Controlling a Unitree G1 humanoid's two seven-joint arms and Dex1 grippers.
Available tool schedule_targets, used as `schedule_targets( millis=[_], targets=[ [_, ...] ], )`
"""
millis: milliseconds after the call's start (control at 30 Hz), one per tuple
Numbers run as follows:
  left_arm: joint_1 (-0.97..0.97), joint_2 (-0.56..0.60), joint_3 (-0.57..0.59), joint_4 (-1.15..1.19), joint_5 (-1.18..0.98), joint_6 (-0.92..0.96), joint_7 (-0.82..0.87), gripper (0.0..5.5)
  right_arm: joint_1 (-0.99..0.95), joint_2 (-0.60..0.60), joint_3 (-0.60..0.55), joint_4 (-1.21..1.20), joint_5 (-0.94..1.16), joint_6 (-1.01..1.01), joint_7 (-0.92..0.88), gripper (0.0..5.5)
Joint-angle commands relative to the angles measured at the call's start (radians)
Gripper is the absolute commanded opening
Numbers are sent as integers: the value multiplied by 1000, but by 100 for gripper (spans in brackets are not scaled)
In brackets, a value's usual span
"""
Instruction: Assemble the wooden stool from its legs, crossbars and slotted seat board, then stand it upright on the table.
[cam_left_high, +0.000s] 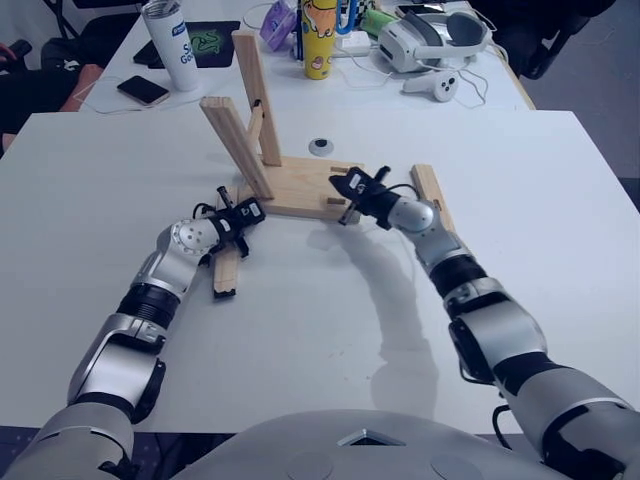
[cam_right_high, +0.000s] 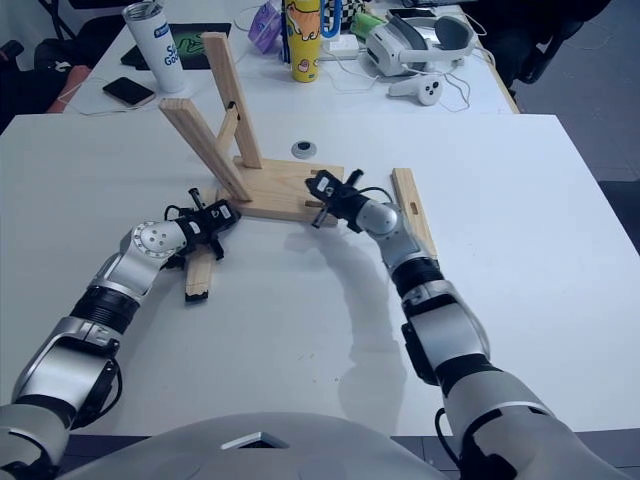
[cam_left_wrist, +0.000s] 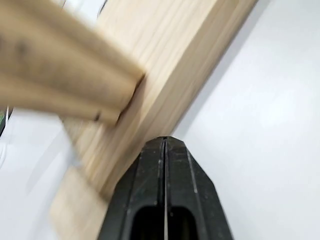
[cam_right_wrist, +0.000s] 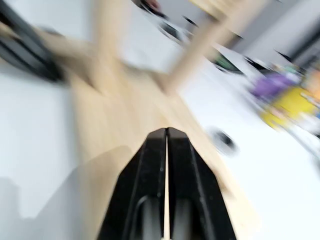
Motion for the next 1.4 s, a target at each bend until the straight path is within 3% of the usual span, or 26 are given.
schedule_targets(
  millis=[33, 233, 367, 467, 600, 800, 867, 1000, 1200, 1300, 1400],
  targets=[
    [39, -40, -3, -47, -10, 33, -10, 3, -15, -8, 71, 44, -70, 31, 64, 0],
    [60, -87, 0, -106, -14, 73, 2, 3, -20, -3, 183, 121, -165, 192, 172, 0],
    [64, -108, 2, -121, -9, 88, 11, 3, -6, -11, 257, 108, -178, 336, 406, 0],
    [56, -127, -1, -105, 0, 85, 27, 3, 48, -58, 330, -25, -175, 385, 604, 0],
    [30, -154, -7, -48, 10, 70, 55, 3, 185, -123, 372, -382, -71, 529, 773, 0],
    [19, -155, 2, 8, 12, 52, 80, 3, 277, -65, 284, -613, 49, 596, 601, 0],
    [22, -145, 7, 14, 13, 47, 84, 3, 266, -26, 217, -625, 73, 575, 477, 0],
    [21, -136, 15, 31, 15, 41, 94, 3, 309, -10, 30, -823, 238, 608, 395, 0],
    [54, -112, 31, 1, 8, 35, 101, 3, 444, -41, -162, -1224, 465, 832, 333, 0],
    [91, -119, 104, -66, -39, 11, 161, 3, 509, -53, -211, -1325, 499, 910, 259, 0],
    [187, -162, 285, -263, -176, -46, 266, 21, 590, -44, -224, -1305, 463, 923, 157, 0]
  ],
)
